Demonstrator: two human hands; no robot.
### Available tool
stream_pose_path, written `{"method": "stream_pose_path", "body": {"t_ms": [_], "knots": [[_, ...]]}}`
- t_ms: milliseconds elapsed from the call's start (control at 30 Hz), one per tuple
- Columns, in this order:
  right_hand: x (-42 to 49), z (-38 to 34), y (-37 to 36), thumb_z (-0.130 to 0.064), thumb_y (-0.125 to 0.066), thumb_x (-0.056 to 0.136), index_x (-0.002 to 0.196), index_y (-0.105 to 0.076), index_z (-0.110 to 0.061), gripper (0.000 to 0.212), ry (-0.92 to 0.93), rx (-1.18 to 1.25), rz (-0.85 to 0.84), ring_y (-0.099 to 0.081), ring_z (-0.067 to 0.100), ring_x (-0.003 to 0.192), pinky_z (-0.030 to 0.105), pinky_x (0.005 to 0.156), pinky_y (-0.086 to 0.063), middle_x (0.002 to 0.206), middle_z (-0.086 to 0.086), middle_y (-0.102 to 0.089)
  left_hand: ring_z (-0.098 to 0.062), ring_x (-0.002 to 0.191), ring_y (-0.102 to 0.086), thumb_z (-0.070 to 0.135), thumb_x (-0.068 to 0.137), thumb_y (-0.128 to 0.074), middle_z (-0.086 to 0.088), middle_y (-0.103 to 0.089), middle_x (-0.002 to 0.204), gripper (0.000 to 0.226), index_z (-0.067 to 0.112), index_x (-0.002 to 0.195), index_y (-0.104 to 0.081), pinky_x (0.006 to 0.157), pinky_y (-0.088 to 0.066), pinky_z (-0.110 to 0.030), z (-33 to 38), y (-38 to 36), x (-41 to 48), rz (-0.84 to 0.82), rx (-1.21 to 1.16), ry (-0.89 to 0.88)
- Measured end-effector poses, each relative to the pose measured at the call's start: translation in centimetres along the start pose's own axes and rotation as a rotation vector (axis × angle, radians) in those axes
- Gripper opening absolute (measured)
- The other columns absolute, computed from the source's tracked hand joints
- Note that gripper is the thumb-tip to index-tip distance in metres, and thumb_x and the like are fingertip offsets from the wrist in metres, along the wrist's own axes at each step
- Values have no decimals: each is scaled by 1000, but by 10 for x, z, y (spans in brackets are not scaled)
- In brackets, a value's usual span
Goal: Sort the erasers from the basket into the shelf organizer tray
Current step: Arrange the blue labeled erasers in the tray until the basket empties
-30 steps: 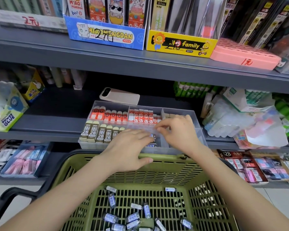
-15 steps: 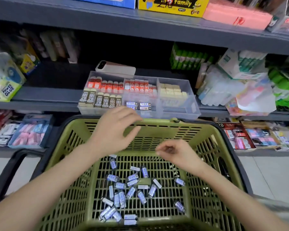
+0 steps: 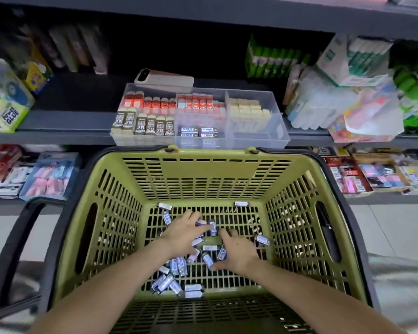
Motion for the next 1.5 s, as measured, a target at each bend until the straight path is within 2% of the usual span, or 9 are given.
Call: {"method": "stream_pose_path", "body": {"t_ms": [200, 533, 667, 800, 867, 1033, 1167, 1333, 1500], "knots": [[1, 8, 5, -35, -77, 72, 121, -44, -23, 61, 106, 186, -41, -55, 29, 105, 36, 88, -49, 122, 8, -46, -20, 124, -36, 34, 80, -72, -2, -42, 130, 70, 31, 142, -39, 101, -33, -30, -25, 5, 17, 8, -242, 50], [8, 16, 25, -41, -59, 83, 116, -54, -24, 37, 228, -50, 100, -58, 23, 84, 31, 70, -50, 114, 5, -45, -20, 114, -37, 38, 81, -70, -4, -41, 117, 53, 25, 127, -47, 93, -42, -35, -18, -1, 25, 41, -277, 105], [10, 26, 39, -38, -64, 81, 109, -58, -23, 32, 103, 277, 126, -56, 14, 82, 25, 74, -53, 109, 0, -46, -19, 94, -52, 24, 83, -70, -2, -50, 107, 35, 20, 112, -50, 82, -48, -30, -20, 14, 18, 110, -837, 268], [1, 13, 90, -31, -67, 81, 105, -61, -23, 26, 127, 666, 322, -47, 0, 63, 9, 53, -42, 110, -1, -52, -25, 76, -59, 9, 86, -56, -20, -52, 108, 18, 10, 104, -53, 60, -55, -29, -7, 29, 1, -13, -2020, 518], [-10, -3, 117, -30, -69, 80, 102, -62, -26, 23, 189, 815, 406, -55, 7, 66, 14, 59, -50, 109, -2, -52, -31, 74, -64, 15, 79, -59, -22, -59, 100, 15, 4, 90, -61, 58, -55, -33, 0, 45, -7, -82, -2255, 511], [-36, -37, 155, -26, -76, 76, 107, -65, -22, 34, 290, 850, 440, -63, 26, 64, 34, 63, -55, 101, 1, -48, -19, 52, -59, 42, 77, -64, -5, -58, 62, 36, 9, 92, -65, 35, -39, -19, 15, 90, -22, -170, -2253, 280], [-47, -48, 175, -24, -68, 85, 111, -63, -31, 27, 368, 887, 432, -58, 18, 74, 28, 75, -53, 100, 3, -50, -17, 56, -58, 23, 76, -64, -5, -60, 69, 29, 11, 101, -57, 32, -32, -14, 13, 116, -34, -91, -2069, 173], [-56, -40, 215, -5, -57, 90, 107, -58, -44, 42, 387, 916, 494, -49, 23, 68, 42, 69, -48, 82, 3, -53, -21, 56, -57, 22, 79, -60, -15, -61, 75, 22, 7, 94, -53, 34, -29, -15, 4, 152, -48, -16, -1989, 79], [-51, -32, 273, -5, -62, 87, 101, -61, -36, 34, 350, 948, 585, -56, 17, 65, 25, 67, -51, 79, 6, -52, -19, 58, -58, 21, 81, -60, -14, -63, 78, 30, 2, 102, -53, 35, -31, -17, -17, 192, -60, 150, -1937, -24]]}}
Point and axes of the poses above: each hand's wrist, its own x-axis towards the middle knuckle, its own y-axis out of the back of the hand, z = x × y, the point moved 5 cm from there along x, towards the middle knuckle
